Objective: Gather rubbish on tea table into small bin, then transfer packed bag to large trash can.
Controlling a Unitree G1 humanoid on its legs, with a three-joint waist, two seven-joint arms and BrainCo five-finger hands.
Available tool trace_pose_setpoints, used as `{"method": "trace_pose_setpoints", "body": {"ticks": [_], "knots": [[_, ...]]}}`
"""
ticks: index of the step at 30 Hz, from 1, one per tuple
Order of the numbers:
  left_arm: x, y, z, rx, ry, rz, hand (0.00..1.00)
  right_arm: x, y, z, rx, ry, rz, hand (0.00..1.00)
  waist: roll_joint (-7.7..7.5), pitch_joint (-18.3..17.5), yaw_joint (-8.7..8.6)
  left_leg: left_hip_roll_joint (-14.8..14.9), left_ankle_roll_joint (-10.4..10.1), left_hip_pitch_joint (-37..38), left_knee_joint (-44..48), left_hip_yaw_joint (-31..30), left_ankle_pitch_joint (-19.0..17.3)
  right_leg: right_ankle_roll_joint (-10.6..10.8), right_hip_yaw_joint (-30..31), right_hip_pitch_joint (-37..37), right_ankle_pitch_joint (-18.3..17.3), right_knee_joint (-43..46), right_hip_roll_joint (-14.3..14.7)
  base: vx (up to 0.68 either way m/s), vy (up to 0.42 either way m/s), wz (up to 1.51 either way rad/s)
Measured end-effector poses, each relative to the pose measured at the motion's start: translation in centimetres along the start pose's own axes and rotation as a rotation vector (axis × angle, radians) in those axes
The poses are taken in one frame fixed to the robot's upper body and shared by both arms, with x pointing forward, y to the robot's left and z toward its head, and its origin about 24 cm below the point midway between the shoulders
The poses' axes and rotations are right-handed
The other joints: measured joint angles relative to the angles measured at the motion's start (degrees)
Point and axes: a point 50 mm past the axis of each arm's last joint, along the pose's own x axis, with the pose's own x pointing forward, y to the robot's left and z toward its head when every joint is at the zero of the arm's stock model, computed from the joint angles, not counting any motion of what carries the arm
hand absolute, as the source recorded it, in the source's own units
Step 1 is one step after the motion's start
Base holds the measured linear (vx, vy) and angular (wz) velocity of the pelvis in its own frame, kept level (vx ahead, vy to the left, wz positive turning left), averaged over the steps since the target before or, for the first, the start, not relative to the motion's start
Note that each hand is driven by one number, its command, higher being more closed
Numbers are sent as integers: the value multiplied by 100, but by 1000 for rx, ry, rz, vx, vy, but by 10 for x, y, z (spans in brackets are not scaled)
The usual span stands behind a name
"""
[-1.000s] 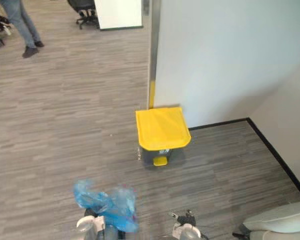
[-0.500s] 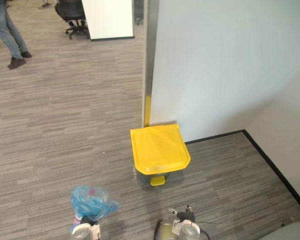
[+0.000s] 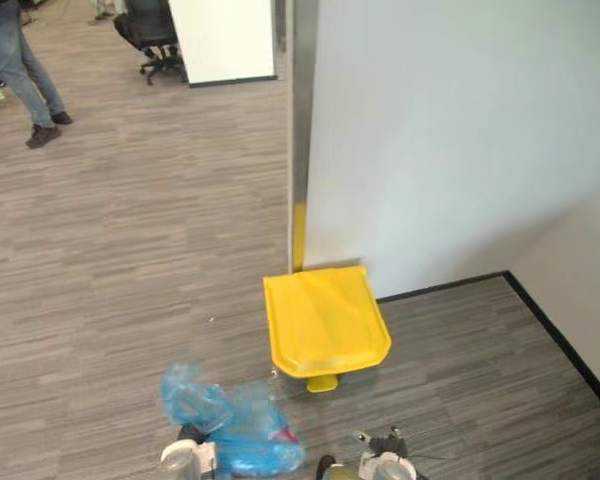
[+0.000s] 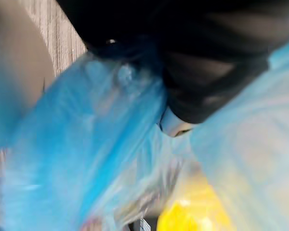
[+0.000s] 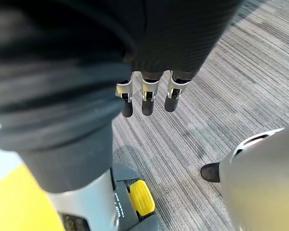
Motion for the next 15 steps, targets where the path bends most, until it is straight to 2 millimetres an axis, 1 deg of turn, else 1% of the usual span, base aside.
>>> {"method": "trace_pose_setpoints", "body": {"ticks": [1, 4, 6, 8, 10, 12, 15], "knots": [[1, 3, -3, 12, 15, 6, 100, -1, 0, -4, 7, 13, -3, 0, -14, -21, -6, -121, 8, 104, -129, 61, 5, 65, 116, 82, 84, -211, -59, 131, 194, -36], [2, 7, -3, 64, 17, 7, 100, -1, -2, -9, 7, 33, -7, 0, -62, -79, -28, -270, 60, 149, -260, 83, 37, 120, 204, 138, 188, -457, -118, 79, 97, -17], [2, 12, -5, 87, 26, 14, 100, 0, -2, -10, 6, 46, -9, 0, -78, -88, -27, -296, 61, 145, -263, 64, 37, 113, 267, 153, 237, -567, -121, 100, 54, -16], [2, 18, -7, 98, 35, 27, 100, 0, -5, -9, 3, 42, -15, 0, -50, -74, -35, -311, 61, 183, -268, -4, 37, 99, 287, 230, 260, -664, -119, 84, 1, -11], [2, 20, -10, 100, 48, 31, 100, 2, -11, -9, -8, 46, -29, 0, 61, -71, -31, -314, 80, 257, -355, -17, 49, 98, 351, 243, 262, -666, -96, 52, -16, -11], [1, 20, -13, 99, 56, 31, 100, 3, -14, -10, -14, 52, -35, 0, 111, -90, -32, -323, 112, 304, -434, -58, 69, 96, 368, 247, 264, -669, -87, 36, -20, -9], [0, 22, -19, 99, 75, 37, 100, 3, -16, -13, -18, 66, -38, 0, 107, -92, -34, -324, 121, 398, -563, -127, 75, 92, 402, 306, 323, -736, -58, -3, -15, -7]]}}
